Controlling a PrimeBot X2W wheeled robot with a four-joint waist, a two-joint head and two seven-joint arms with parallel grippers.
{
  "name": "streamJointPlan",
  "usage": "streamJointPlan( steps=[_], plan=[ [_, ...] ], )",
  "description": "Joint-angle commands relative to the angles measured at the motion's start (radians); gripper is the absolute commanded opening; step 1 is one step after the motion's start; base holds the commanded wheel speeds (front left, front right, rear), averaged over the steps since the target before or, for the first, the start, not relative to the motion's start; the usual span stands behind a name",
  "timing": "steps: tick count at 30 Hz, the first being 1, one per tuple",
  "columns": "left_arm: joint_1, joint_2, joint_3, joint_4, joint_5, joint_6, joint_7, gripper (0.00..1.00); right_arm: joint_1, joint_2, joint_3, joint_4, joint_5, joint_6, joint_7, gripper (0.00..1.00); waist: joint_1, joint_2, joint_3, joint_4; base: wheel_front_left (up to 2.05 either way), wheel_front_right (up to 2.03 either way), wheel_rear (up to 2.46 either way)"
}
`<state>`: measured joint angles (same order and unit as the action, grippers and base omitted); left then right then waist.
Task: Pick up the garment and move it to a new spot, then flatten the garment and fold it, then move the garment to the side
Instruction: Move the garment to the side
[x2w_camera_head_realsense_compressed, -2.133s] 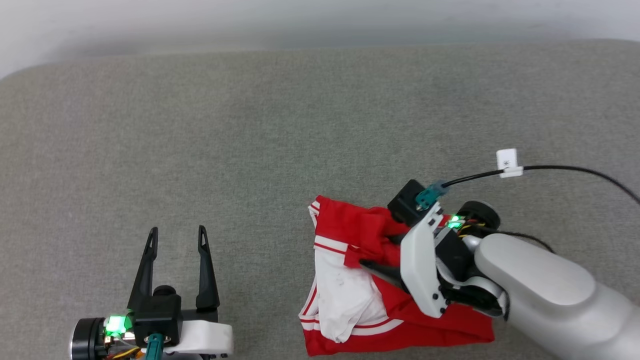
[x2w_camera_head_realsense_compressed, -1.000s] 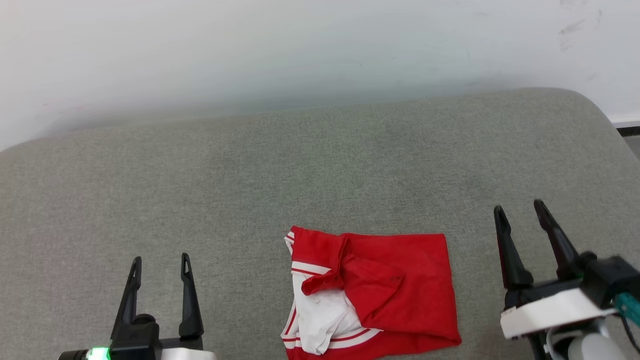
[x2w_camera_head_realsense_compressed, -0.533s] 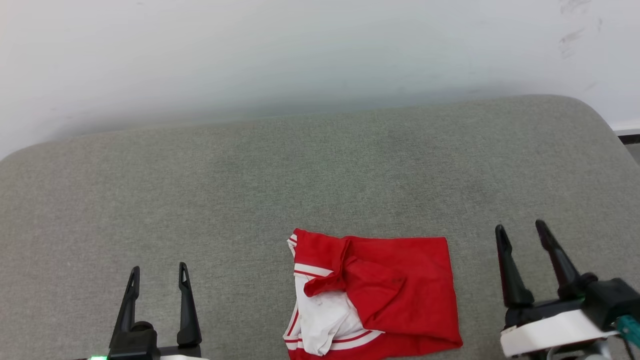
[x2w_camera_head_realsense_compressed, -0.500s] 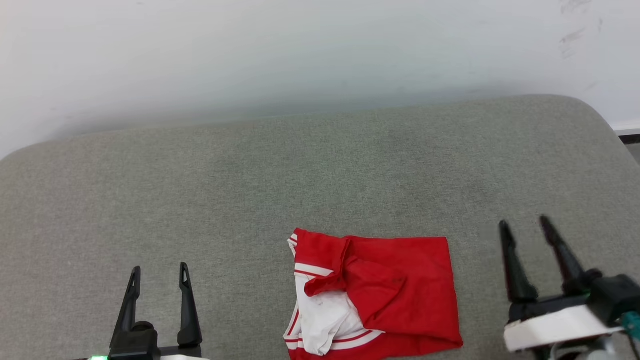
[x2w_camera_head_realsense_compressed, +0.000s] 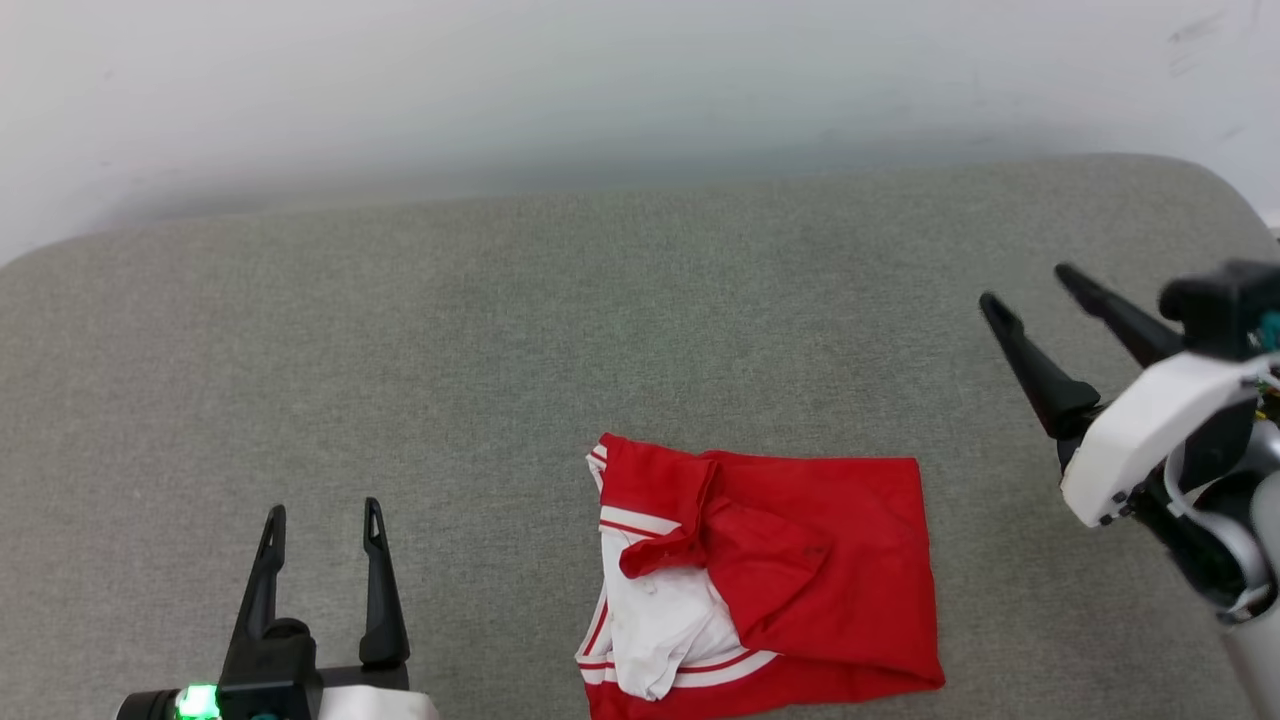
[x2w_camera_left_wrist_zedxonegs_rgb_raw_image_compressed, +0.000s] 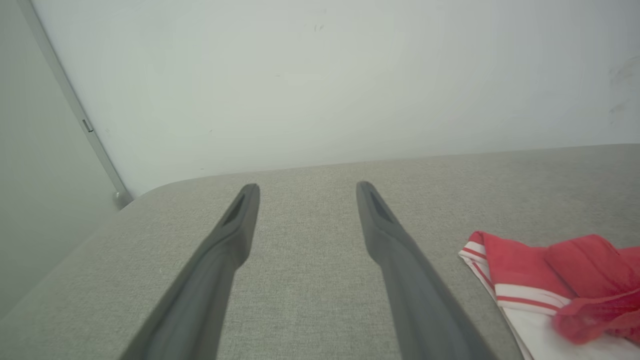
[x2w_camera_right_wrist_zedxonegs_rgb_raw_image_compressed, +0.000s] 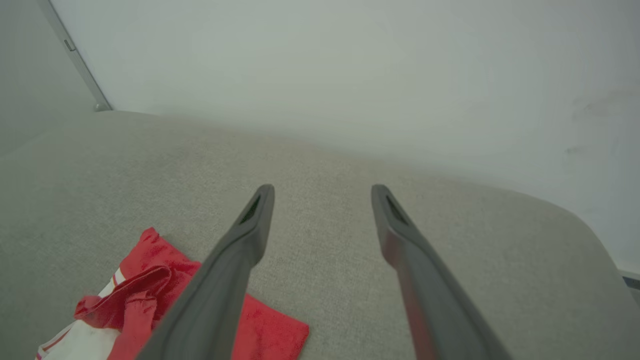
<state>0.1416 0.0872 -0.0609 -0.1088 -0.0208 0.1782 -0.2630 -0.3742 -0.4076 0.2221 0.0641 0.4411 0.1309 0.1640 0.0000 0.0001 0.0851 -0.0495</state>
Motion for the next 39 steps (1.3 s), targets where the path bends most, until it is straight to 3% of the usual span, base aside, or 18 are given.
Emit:
streamJointPlan(
  steps=[1,6,13,23,31,36,37,38,39],
  plan=[
    [-0.017,-0.002,0.005,-0.001,0.004,-0.003,-0.002,1.00,-0.043,-0.055,0.049,0.007,0.115,0.000,0.141,1.00,0.0000,-0.0001,0.017,0.004,0.00,0.00,0.00],
    [-0.041,-0.007,0.001,-0.001,0.009,-0.009,-0.002,1.00,-0.076,-0.149,0.091,0.051,0.394,0.000,0.450,1.00,0.0000,-0.0001,0.046,0.018,0.00,0.00,0.00],
    [-0.081,-0.014,-0.012,0.002,0.008,-0.014,-0.002,1.00,-0.033,-0.197,0.104,0.108,0.588,0.000,0.624,1.00,0.0000,-0.0001,0.093,0.049,0.00,0.00,0.00],
    [-0.161,-0.024,-0.036,-0.005,0.012,-0.006,-0.002,1.00,0.025,-0.126,0.134,0.166,0.699,0.000,0.600,1.00,0.0000,-0.0001,0.199,0.088,0.00,0.00,0.00],
    [-0.200,-0.026,-0.053,0.005,0.018,-0.012,-0.002,1.00,0.067,-0.039,0.257,0.244,0.717,-0.002,0.573,1.00,0.0000,-0.0001,0.249,0.104,0.00,0.00,0.00],
    [-0.211,-0.027,-0.059,0.012,0.019,-0.015,-0.002,1.00,0.093,-0.048,0.330,0.255,0.715,-0.003,0.557,1.00,0.0000,-0.0001,0.255,0.109,0.00,0.00,0.00],
    [-0.211,-0.027,-0.059,0.013,0.018,-0.015,-0.002,1.00,0.096,-0.054,0.343,0.253,0.714,-0.003,0.558,0.81,0.0000,-0.0001,0.254,0.108,0.00,0.00,0.00],
    [-0.210,-0.027,-0.060,0.015,0.017,-0.015,-0.002,1.00,0.098,-0.060,0.355,0.248,0.715,-0.003,0.554,0.00,0.0000,-0.0001,0.252,0.108,0.00,0.00,0.00],
    [-0.208,-0.027,-0.059,0.017,0.016,-0.015,-0.002,1.00,0.100,-0.065,0.362,0.244,0.720,-0.002,0.547,0.00,0.0000,-0.0001,0.248,0.108,0.00,0.00,0.00]
  ],
)
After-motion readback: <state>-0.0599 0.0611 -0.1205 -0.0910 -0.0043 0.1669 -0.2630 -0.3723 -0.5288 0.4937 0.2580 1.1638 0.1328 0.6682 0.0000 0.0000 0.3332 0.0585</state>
